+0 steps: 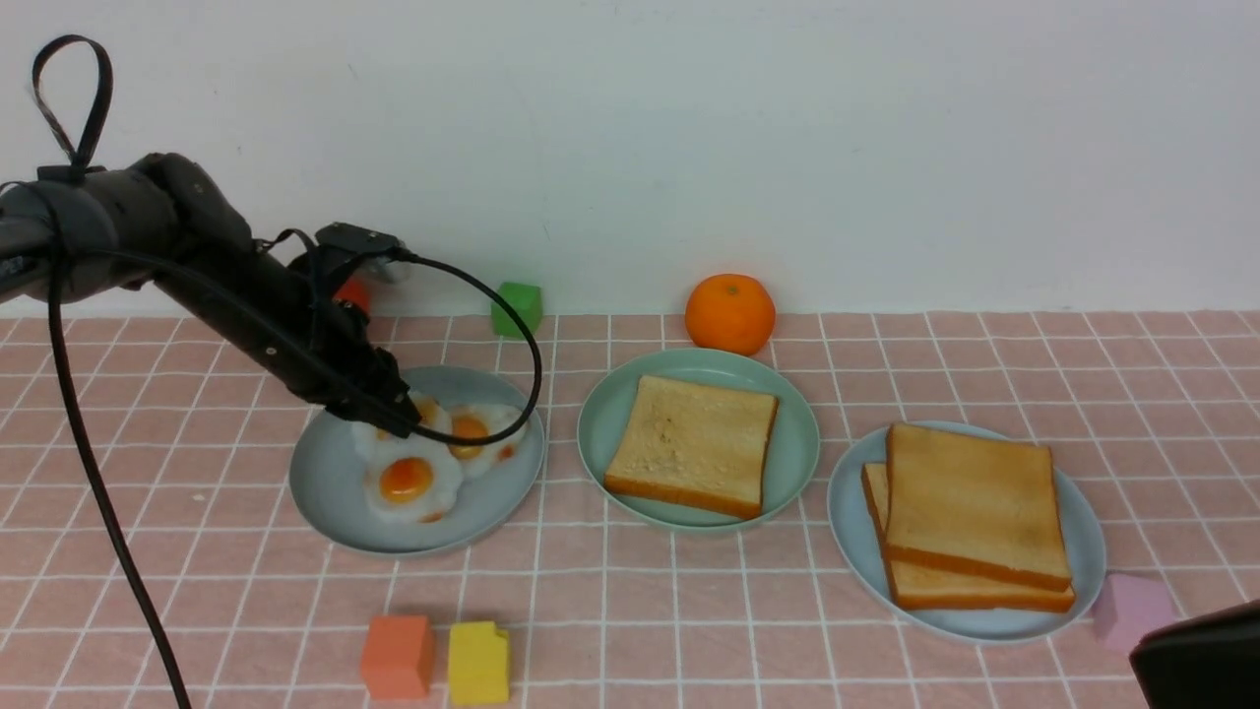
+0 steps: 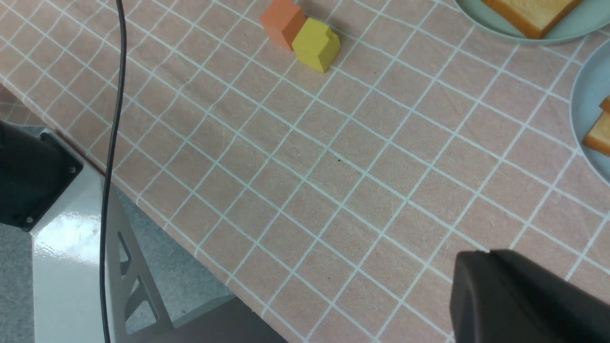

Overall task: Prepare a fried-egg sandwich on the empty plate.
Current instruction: Grab a fried egg with your left arm

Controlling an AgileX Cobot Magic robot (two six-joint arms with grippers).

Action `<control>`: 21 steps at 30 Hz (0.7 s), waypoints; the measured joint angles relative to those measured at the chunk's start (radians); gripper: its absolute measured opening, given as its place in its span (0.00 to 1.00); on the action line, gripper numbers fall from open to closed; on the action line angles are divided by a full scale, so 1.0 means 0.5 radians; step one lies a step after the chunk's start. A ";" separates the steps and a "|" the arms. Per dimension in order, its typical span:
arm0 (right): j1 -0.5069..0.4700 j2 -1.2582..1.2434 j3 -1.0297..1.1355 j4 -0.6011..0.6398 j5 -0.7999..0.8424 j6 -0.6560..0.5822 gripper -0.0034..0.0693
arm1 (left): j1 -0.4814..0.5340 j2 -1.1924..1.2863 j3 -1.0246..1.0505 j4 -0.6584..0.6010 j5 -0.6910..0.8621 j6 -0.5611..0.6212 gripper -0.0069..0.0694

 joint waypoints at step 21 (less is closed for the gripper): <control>0.000 0.000 0.000 0.000 0.000 -0.100 0.15 | 0.002 -0.089 0.034 0.134 0.129 -0.119 0.59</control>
